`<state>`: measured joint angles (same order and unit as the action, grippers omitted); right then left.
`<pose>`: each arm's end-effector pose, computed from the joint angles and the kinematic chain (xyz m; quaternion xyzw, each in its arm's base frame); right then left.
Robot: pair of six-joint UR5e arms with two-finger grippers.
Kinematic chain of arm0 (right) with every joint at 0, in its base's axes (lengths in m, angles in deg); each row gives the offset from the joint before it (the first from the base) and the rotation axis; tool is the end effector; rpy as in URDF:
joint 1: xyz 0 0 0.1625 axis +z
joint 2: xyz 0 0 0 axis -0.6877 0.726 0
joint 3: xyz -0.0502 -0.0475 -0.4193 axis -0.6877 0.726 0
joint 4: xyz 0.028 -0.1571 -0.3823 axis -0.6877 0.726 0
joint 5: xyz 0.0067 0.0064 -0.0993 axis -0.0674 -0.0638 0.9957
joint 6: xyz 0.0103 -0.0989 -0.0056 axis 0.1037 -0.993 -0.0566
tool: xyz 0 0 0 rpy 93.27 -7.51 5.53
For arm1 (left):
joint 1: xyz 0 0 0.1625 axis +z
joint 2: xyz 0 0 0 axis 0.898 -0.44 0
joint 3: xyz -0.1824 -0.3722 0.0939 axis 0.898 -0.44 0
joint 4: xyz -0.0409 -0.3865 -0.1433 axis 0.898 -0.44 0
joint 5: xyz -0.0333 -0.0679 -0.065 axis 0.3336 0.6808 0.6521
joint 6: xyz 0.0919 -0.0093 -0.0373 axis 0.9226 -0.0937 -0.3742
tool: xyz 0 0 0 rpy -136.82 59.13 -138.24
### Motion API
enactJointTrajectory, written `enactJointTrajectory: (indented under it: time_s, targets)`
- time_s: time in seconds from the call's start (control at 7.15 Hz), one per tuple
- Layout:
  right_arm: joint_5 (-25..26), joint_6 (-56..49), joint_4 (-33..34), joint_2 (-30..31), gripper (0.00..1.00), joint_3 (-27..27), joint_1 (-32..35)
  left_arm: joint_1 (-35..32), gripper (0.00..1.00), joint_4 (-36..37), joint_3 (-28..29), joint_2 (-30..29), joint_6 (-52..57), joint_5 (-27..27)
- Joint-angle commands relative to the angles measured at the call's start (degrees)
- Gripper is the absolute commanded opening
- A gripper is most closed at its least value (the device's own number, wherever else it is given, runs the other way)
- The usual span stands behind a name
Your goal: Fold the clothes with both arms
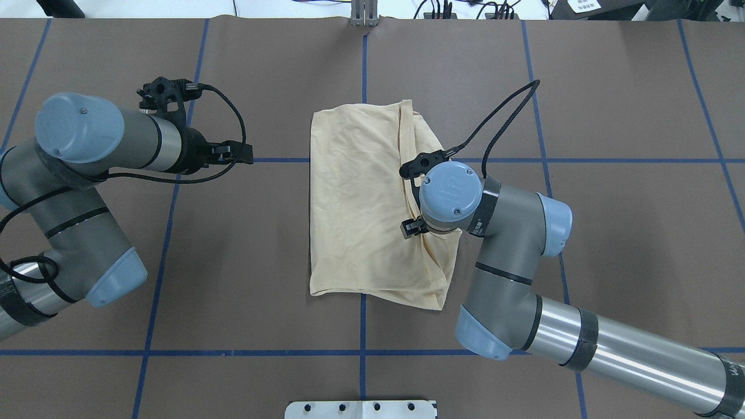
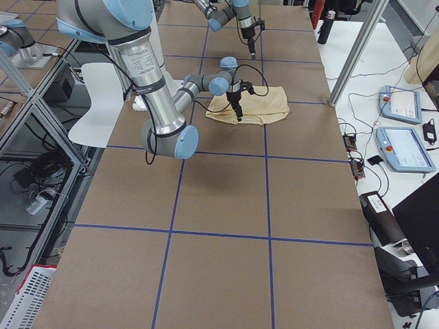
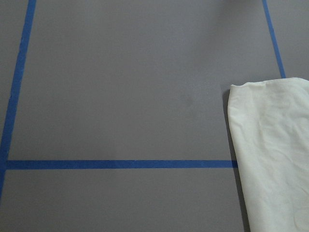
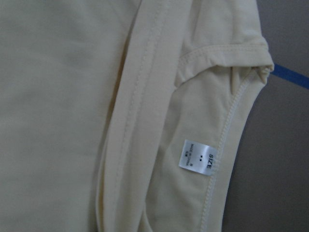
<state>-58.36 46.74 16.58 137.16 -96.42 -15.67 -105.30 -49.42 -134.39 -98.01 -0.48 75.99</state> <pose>-0.5532 -0.4302 0.3012 0.1403 -0.2974 -0.1171 0.9371 0.3940 -0.4894 0.3171 0.1680 0.4890 -0.0715 0.8530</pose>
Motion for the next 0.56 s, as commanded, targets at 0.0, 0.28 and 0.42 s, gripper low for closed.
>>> enactJointTrajectory:
  time_s: [0.0,0.28,0.42]
  targets:
    - [-1.2,-0.6,0.3,2.1,1.0,-1.9,1.8,0.0,0.99,0.0,0.3,-0.3,0.0,0.0]
    - [-1.2,-1.3,2.6,4.2,1.0,-5.1,2.1,0.0,0.99,0.0,0.4,-0.3,0.0,0.0]
    - [-1.2,-1.3,6.2,4.2,1.0,-8.5,2.2,-0.1,0.99,0.0,0.4,-0.7,0.0,0.0]
